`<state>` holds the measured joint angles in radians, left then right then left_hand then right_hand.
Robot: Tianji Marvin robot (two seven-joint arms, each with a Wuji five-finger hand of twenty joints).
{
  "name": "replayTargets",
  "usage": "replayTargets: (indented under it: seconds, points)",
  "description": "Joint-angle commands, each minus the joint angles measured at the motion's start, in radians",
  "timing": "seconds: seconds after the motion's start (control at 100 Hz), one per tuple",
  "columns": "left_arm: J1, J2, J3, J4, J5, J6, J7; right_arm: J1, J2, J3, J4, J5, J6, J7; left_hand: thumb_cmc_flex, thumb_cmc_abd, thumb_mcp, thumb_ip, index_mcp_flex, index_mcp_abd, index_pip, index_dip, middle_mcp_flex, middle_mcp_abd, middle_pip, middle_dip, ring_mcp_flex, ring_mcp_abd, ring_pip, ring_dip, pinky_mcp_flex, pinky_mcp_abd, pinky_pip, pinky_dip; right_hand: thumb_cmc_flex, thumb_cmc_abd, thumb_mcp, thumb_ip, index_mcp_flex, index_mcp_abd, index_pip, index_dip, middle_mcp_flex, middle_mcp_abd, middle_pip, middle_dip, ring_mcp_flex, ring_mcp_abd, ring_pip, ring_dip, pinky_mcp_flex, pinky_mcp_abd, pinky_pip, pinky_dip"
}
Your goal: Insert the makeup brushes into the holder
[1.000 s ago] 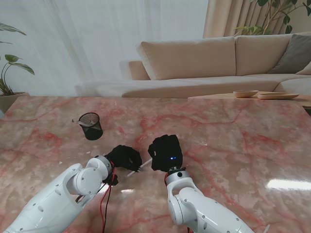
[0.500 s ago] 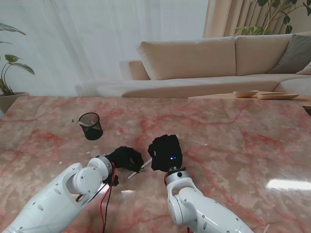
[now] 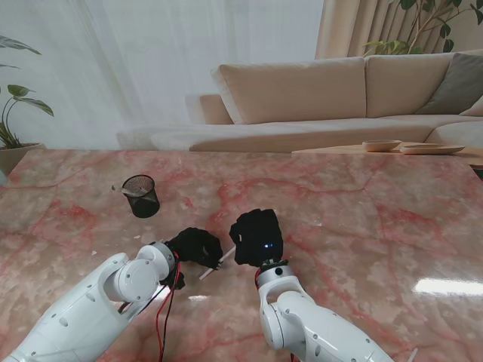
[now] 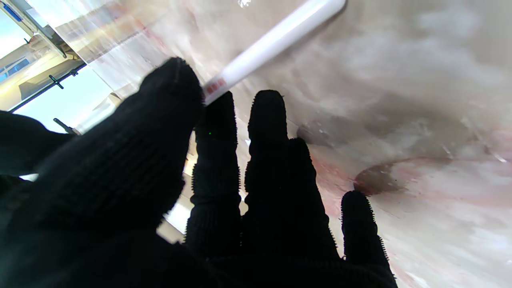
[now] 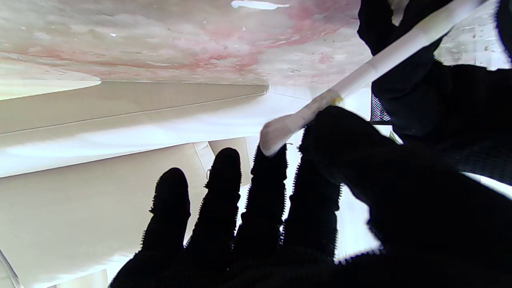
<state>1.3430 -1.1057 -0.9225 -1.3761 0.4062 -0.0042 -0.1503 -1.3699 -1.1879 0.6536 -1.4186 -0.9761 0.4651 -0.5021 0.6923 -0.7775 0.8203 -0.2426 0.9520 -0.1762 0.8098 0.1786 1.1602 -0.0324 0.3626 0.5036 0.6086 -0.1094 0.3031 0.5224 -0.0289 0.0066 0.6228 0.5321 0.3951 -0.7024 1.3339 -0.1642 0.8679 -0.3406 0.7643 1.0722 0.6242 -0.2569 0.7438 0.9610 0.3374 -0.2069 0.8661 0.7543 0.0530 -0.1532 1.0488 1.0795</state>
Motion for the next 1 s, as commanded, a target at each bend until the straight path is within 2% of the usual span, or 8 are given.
replayTargets:
  seconds: [0.0,0.31,0.4,0.5,0.61,0.73,0.77,0.99]
  points:
    - [0.015,0.001,0.012,0.025,0.001,0.004,-0.009,-0.004,-0.004,-0.002,0.005,0.005,0.003,0.009,0.019,-0.017,-0.015,0.000,0.016,-0.041,0.028,-0.010,0.053,-0.003,-0.012,0.020,0.054,0.161,0.068,0.037,-0.011,-0.002,0.009,0.021,-0.002,0.018,0.012,0.037,0.043,-0.025,0.073,0.042,0.005,0.000,-0.001,0.019,-0.001,-0.019,0.017,0.018,-0.007,-0.007,0.006,0.021]
    - [0.014,0.000,0.021,0.031,0.005,-0.004,-0.004,-0.004,-0.006,-0.004,0.006,0.006,0.004,0.004,-0.008,-0.033,-0.034,-0.011,-0.055,-0.034,0.043,0.035,-0.036,0.001,0.029,0.042,0.006,0.176,0.070,0.060,-0.020,0.013,-0.032,0.002,-0.001,0.017,0.014,0.038,0.042,-0.022,0.075,0.044,0.007,0.000,0.000,0.020,-0.001,-0.019,0.017,0.018,-0.007,-0.006,0.005,0.020]
    - [0.014,-0.001,0.024,0.033,0.005,-0.004,-0.001,-0.004,-0.006,-0.004,0.006,0.004,0.005,0.004,-0.014,-0.037,-0.025,-0.014,-0.070,-0.036,0.053,0.066,-0.053,0.001,0.059,0.046,-0.006,0.194,0.081,0.081,-0.019,0.014,-0.046,0.009,-0.001,0.016,0.015,0.038,0.042,-0.023,0.075,0.044,0.007,0.001,0.000,0.020,0.000,-0.018,0.017,0.018,-0.007,-0.006,0.005,0.020]
    - [0.013,-0.001,0.030,0.035,0.011,-0.006,0.003,-0.004,-0.007,-0.004,0.007,0.006,0.006,0.002,-0.012,-0.040,-0.015,-0.015,-0.088,-0.041,0.069,0.090,-0.064,-0.002,0.077,0.069,-0.006,0.190,0.087,0.096,-0.018,0.011,-0.050,0.019,-0.001,0.016,0.015,0.038,0.042,-0.023,0.076,0.044,0.006,0.000,-0.001,0.019,-0.001,-0.018,0.017,0.018,-0.007,-0.006,0.005,0.020]
    - [0.012,-0.002,0.032,0.038,0.015,-0.007,0.008,-0.003,-0.007,-0.004,0.006,0.004,0.006,0.000,0.027,-0.022,0.006,-0.001,-0.090,-0.056,0.107,0.085,-0.014,-0.011,0.016,0.149,0.010,0.184,0.091,0.111,-0.016,0.004,-0.046,0.043,-0.001,0.017,0.013,0.038,0.042,-0.023,0.076,0.044,0.007,0.001,-0.001,0.020,0.000,-0.019,0.017,0.018,-0.006,-0.006,0.005,0.019]
    - [0.011,-0.001,0.030,0.038,0.018,-0.006,0.008,-0.002,-0.007,-0.004,0.007,0.005,0.005,-0.002,0.047,-0.001,0.031,0.008,-0.070,-0.054,0.103,0.072,0.036,-0.010,-0.040,0.153,0.025,0.183,0.095,0.110,-0.013,0.001,-0.031,0.046,-0.001,0.017,0.012,0.037,0.040,-0.024,0.075,0.043,0.009,0.001,0.000,0.021,0.001,-0.018,0.017,0.018,-0.006,-0.005,0.005,0.019]
    - [0.011,-0.001,0.029,0.038,0.019,-0.006,0.007,-0.002,-0.007,-0.004,0.007,0.004,0.004,-0.002,0.049,0.003,0.034,0.010,-0.058,-0.049,0.096,0.060,0.058,-0.009,-0.063,0.149,0.039,0.165,0.093,0.106,-0.012,0.000,-0.022,0.046,0.000,0.017,0.012,0.037,0.040,-0.025,0.075,0.043,0.009,0.001,0.000,0.021,0.001,-0.018,0.017,0.018,-0.006,-0.005,0.005,0.019]
    - [0.010,-0.001,0.024,0.042,0.011,-0.014,0.005,-0.002,-0.006,-0.004,0.006,0.003,0.004,-0.001,0.048,0.037,0.025,0.018,0.086,0.007,0.058,-0.075,0.191,0.019,-0.108,0.024,0.113,0.157,0.096,0.073,-0.010,-0.003,0.037,0.032,0.000,0.017,0.011,0.038,0.039,-0.025,0.075,0.043,0.010,0.001,0.000,0.022,0.001,-0.017,0.017,0.018,-0.006,-0.005,0.005,0.019]
